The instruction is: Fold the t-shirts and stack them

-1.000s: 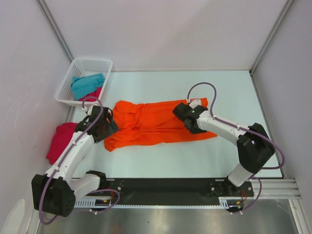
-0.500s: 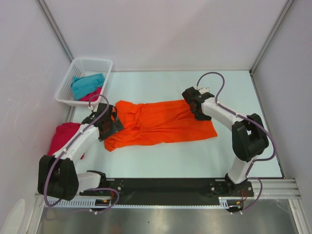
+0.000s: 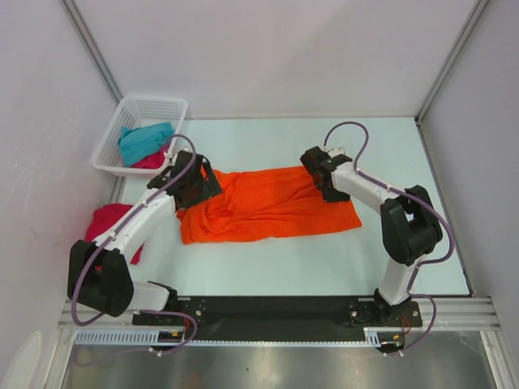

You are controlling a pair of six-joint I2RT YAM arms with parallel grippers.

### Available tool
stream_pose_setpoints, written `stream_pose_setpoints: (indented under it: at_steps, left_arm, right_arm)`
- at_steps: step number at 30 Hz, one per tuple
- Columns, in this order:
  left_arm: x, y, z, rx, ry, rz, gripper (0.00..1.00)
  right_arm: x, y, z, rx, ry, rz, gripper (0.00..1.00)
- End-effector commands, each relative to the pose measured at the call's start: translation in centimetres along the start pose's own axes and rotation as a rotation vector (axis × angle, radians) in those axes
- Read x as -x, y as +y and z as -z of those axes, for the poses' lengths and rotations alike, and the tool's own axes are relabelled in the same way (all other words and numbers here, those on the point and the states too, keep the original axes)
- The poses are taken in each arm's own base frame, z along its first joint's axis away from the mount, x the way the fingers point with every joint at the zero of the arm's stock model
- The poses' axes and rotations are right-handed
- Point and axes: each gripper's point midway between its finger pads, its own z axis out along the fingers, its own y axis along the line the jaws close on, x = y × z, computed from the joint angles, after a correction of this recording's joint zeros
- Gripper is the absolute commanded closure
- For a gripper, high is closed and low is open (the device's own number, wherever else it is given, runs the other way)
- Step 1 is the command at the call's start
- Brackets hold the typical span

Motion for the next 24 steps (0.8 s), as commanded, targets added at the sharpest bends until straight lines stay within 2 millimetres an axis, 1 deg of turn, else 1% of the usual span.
stream_pose_setpoints:
  at_steps: [1, 7, 9, 11, 12, 14, 15, 17, 18, 20, 21, 23, 24]
  left_arm:
    - [1.8, -0.4, 0.9, 0.004, -0.052, -0.007, 0.12]
    - [2.0, 0.6, 1.5, 0.037, -0.085, 0.004, 0.12]
    - [2.0, 0.3, 1.3, 0.027, -0.082, 0.008, 0.12]
    - [2.0, -0.5, 1.0, -0.004, -0.069, 0.000, 0.12]
    - [1.9, -1.2, 0.5, -0.011, -0.060, -0.016, 0.12]
    - [1.8, -2.0, -0.4, -0.011, -0.051, -0.051, 0.12]
    - [1.1, -2.4, -1.5, -0.001, -0.022, -0.076, 0.12]
    - [1.2, -3.7, -2.2, -0.025, -0.016, -0.123, 0.12]
    - [0.4, -4.3, -3.1, -0.027, 0.008, -0.154, 0.12]
    - [0.2, -5.1, -3.8, -0.039, 0.014, -0.194, 0.12]
    - [-0.4, -5.2, -4.4, -0.032, 0.031, -0.213, 0.12]
    - [-0.8, -5.2, -5.0, -0.030, 0.044, -0.228, 0.12]
    - [-1.4, -5.0, -5.3, -0.025, 0.064, -0.233, 0.12]
  right_arm:
    - [0.3, 0.2, -0.1, -0.016, -0.018, 0.006, 0.64]
    - [-0.2, 0.5, -0.4, -0.014, -0.011, 0.010, 0.64]
    - [-0.4, 0.6, -0.4, -0.014, -0.007, 0.015, 0.64]
    - [-0.5, 0.6, -0.4, -0.015, -0.010, 0.017, 0.64]
    - [-0.5, 0.6, -0.4, -0.015, -0.009, 0.018, 0.64]
    - [-0.8, 0.6, -0.5, -0.018, -0.004, 0.018, 0.64]
    - [-0.8, 0.6, -0.5, -0.017, -0.005, 0.021, 0.64]
    - [-1.0, 0.5, -0.4, -0.020, -0.002, 0.017, 0.64]
    - [-1.0, 0.3, -0.4, -0.023, -0.004, 0.017, 0.64]
    - [-1.2, 0.1, -0.4, -0.029, -0.002, 0.021, 0.64]
    - [-1.3, 0.1, -0.5, -0.031, -0.002, 0.022, 0.64]
    - [-1.4, -0.1, -0.5, -0.039, -0.001, 0.022, 0.64]
    - [-1.5, -0.2, -0.6, -0.042, -0.002, 0.024, 0.64]
